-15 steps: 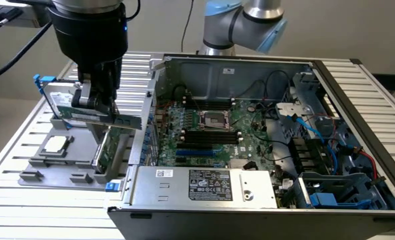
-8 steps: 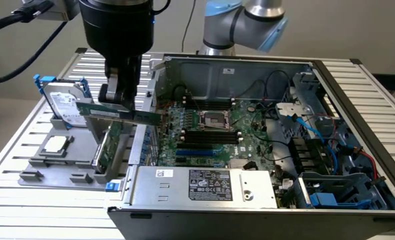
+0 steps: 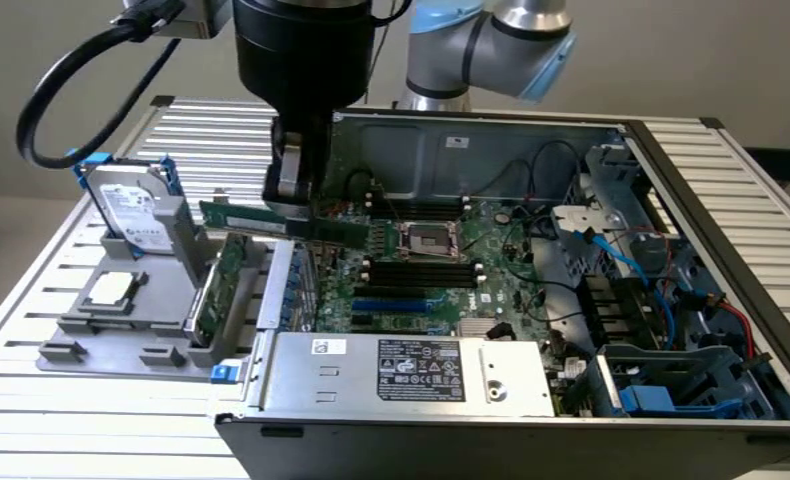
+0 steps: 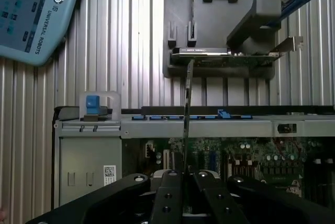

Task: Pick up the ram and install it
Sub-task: 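Pick up the ram and move it above insertion slot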

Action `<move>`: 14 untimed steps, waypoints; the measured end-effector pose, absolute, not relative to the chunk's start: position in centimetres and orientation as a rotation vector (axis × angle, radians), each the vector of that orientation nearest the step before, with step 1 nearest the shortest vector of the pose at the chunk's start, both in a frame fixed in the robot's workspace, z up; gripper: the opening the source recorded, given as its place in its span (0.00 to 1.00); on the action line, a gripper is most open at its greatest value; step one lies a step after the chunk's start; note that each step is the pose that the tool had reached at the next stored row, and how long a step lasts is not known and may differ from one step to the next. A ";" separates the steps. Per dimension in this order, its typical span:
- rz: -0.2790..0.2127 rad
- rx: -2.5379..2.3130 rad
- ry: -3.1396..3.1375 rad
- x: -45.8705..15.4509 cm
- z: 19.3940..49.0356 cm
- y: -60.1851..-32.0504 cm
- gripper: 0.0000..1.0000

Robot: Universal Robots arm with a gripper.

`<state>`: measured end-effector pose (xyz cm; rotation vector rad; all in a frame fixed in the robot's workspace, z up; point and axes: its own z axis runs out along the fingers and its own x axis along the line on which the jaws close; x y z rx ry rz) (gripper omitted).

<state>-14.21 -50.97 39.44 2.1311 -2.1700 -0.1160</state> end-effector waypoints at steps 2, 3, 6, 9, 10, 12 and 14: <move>-0.116 2.131 -2.170 -13.3 39.4 -50.9 0.14; -0.116 2.131 -2.170 -12.8 39.4 -50.8 0.14; -0.115 2.131 -2.170 -11.5 39.4 -50.6 0.14; -0.114 2.130 -2.169 -10.5 39.4 -50.3 0.14; -0.113 2.130 -2.169 -10.2 39.3 -50.1 0.14; -0.109 2.131 -2.167 -9.8 39.2 -49.9 0.14; -0.103 2.134 -2.164 -9.5 39.0 -49.6 0.14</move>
